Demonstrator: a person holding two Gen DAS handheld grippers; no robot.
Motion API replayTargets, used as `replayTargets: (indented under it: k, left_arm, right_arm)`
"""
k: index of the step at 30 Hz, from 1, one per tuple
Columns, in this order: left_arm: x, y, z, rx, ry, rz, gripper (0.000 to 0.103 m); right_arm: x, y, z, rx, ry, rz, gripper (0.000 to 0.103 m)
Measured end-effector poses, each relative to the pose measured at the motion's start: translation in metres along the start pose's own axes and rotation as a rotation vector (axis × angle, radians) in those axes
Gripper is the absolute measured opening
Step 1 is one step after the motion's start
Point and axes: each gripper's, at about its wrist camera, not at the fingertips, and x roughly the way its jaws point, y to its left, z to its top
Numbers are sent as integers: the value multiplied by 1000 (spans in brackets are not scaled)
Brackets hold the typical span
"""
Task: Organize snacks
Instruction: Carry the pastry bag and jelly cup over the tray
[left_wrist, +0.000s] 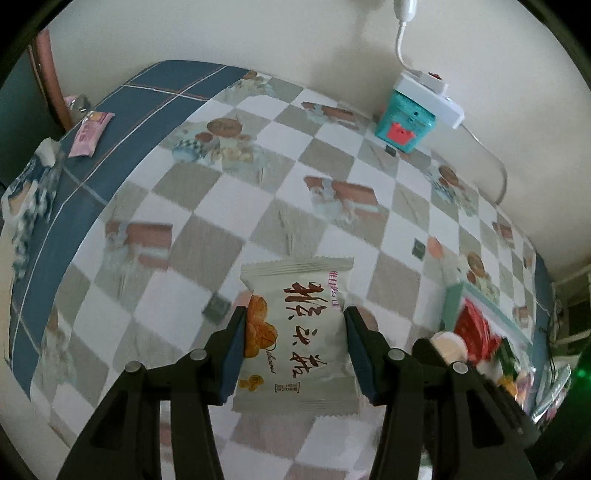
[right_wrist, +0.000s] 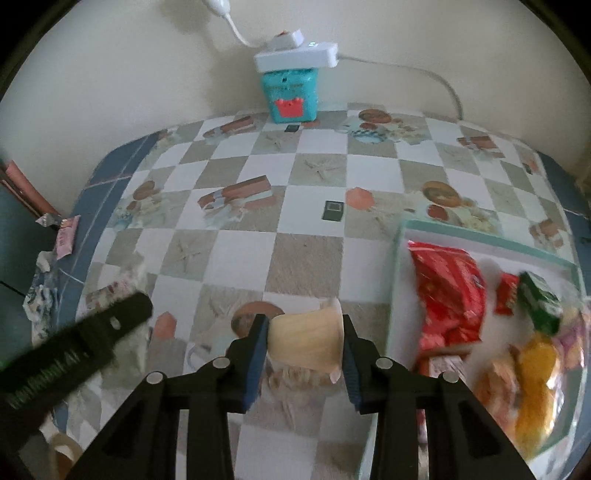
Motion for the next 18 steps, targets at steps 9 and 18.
replayTargets:
  k: [9,18]
  left_arm:
    - [-35,-13,-42,44,-35,-36,53]
    - [-47,-58,-81,169,-43,-84,53]
  right_arm:
    - [-45,-24,-32,41,-44,-21,40]
    - [-83,-77,-51,139,-101,-78,40]
